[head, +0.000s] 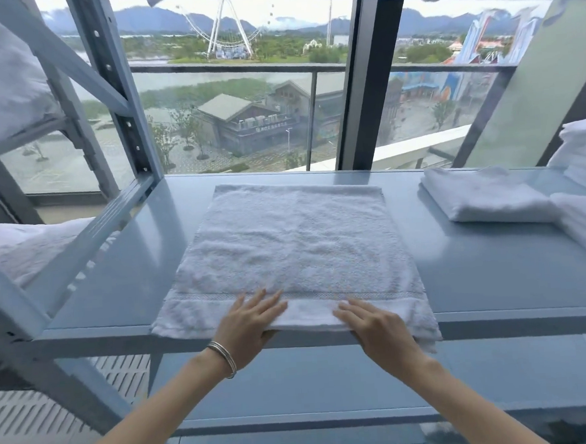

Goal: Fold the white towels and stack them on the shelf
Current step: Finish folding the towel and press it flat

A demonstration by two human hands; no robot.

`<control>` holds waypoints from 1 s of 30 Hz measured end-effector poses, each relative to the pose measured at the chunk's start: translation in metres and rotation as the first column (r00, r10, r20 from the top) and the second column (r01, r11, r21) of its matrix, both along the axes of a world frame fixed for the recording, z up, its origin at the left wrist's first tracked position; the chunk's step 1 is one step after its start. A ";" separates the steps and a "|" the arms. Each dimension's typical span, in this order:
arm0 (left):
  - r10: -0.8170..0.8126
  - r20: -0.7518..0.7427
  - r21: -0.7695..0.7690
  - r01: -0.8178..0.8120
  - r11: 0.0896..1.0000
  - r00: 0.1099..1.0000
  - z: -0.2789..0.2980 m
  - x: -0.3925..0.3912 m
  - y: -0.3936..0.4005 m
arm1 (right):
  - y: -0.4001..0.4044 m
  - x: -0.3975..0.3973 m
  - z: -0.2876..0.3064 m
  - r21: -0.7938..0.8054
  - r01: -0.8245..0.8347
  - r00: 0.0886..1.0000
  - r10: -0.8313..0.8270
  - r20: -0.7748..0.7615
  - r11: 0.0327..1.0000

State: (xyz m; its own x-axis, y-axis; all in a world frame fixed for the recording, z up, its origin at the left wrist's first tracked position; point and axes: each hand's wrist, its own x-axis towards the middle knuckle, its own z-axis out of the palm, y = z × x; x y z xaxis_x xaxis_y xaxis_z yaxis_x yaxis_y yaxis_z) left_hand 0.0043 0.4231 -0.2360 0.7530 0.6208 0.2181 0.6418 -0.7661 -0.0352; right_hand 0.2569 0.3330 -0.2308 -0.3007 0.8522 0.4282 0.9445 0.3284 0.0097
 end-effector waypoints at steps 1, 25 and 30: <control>-0.018 0.068 0.020 0.017 1.000 0.998 0.001 0.001 -0.003 | -0.003 0.002 0.006 -0.004 0.016 1.000 -0.016 0.000 1.000; 0.371 -0.131 -0.403 -0.391 0.827 0.919 0.130 -0.062 -0.011 | -0.025 0.101 0.130 -0.480 0.162 0.963 -0.244 -0.114 0.862; 0.399 -0.119 -0.377 -0.413 0.829 0.909 0.146 -0.074 0.021 | 0.019 0.123 0.134 -0.463 0.108 0.903 -0.282 -0.323 0.880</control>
